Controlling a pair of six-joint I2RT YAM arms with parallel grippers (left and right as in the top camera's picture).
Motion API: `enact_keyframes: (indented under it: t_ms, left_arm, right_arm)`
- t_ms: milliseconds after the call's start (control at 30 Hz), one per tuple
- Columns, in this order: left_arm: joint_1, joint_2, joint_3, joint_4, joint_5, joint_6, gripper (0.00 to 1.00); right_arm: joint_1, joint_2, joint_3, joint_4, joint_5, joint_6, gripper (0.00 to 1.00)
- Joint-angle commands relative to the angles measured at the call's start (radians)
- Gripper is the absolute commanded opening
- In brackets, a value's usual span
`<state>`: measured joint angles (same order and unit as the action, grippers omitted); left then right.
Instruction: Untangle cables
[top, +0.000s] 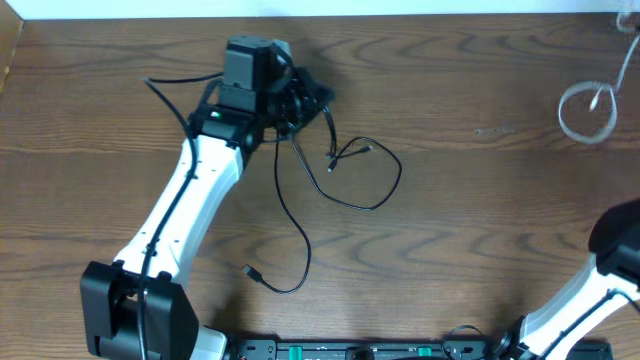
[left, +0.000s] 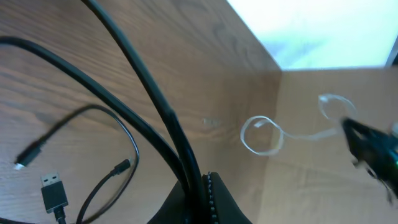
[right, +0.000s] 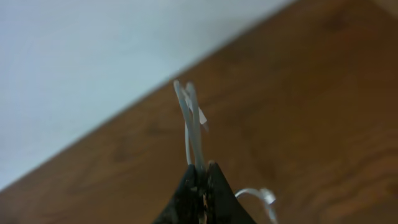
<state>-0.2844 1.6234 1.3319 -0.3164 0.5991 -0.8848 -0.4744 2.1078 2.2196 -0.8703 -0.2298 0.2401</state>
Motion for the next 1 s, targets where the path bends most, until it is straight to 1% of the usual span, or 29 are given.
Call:
enact_keyframes:
  t_ms: [0,167,200,233,267,300,333,367,433,533,600,633,667,700,733,833,900,967]
  left_arm:
    - [-0.02,-0.005,0.013,-0.011,0.002,0.043,0.07]
    - [-0.038,-0.005,0.013,-0.039,-0.003,0.043,0.07]
    - [-0.042,-0.005,0.013,-0.039,-0.006,0.043,0.07]
    - [-0.043,-0.005,0.013,-0.039,-0.006,0.043,0.07]
    - [-0.045,-0.005,0.013,-0.039,-0.006,0.043,0.07]
    - [-0.047,-0.005,0.013,-0.04,-0.006,0.043,0.07]
    - [-0.047,-0.005,0.013,-0.042,-0.005,0.047,0.07]
    - [-0.047,-0.005,0.013,-0.047,-0.001,0.055,0.08]
    - [-0.047,-0.005,0.013,-0.05,0.021,0.087,0.07]
    - [-0.047,-0.005,0.013,-0.051,0.062,0.153,0.08]
    - [-0.048,-0.005,0.013,-0.054,0.074,0.177,0.13]
    - [-0.048,-0.005,0.013,-0.071,0.079,0.203,0.22]
    - [-0.048,-0.005,0.013,-0.081,0.086,0.222,0.28]
    - [-0.05,-0.005,0.013,-0.116,0.104,0.27,0.43]
    - [-0.053,-0.005,0.013,-0.143,0.109,0.292,0.51]
    - [-0.078,-0.005,0.013,-0.255,0.116,0.399,0.68]
    - [-0.097,-0.005,0.013,-0.333,0.116,0.479,0.82]
    - [-0.105,-0.005,0.013,-0.41,0.116,0.543,0.88]
  right_arm:
    - [-0.037,0.079,0.002,-0.002,0.094,-0.029,0.01]
    - [-0.07,0.146,0.002,-0.035,0.112,-0.023,0.01]
    - [-0.076,0.153,0.002,-0.04,0.115,-0.013,0.03]
    - [-0.081,0.158,0.002,-0.048,0.115,0.003,0.16]
    - [-0.089,0.159,0.002,-0.057,0.115,0.029,0.48]
    - [-0.092,0.159,0.002,-0.059,0.112,0.051,0.66]
    - [-0.098,0.155,0.003,-0.062,0.088,0.073,0.77]
    - [-0.108,0.144,0.003,-0.066,0.031,0.078,0.86]
    - [-0.12,0.124,0.003,-0.069,-0.05,0.078,0.99]
    - [-0.13,0.072,0.003,-0.101,-0.157,0.078,0.99]
    - [-0.127,0.035,0.003,-0.148,-0.182,0.078,0.99]
    - [-0.119,0.005,0.003,-0.19,-0.19,0.077,0.99]
    - [-0.116,-0.007,0.003,-0.207,-0.192,0.076,0.99]
    - [-0.105,-0.034,0.003,-0.24,-0.192,0.073,0.99]
    - [-0.097,-0.048,0.003,-0.253,-0.192,0.073,0.99]
    - [-0.066,-0.088,0.003,-0.294,-0.192,0.072,0.99]
    - [-0.035,-0.11,0.003,-0.325,-0.192,0.065,0.99]
    - [-0.003,-0.119,0.003,-0.35,-0.192,0.04,0.99]
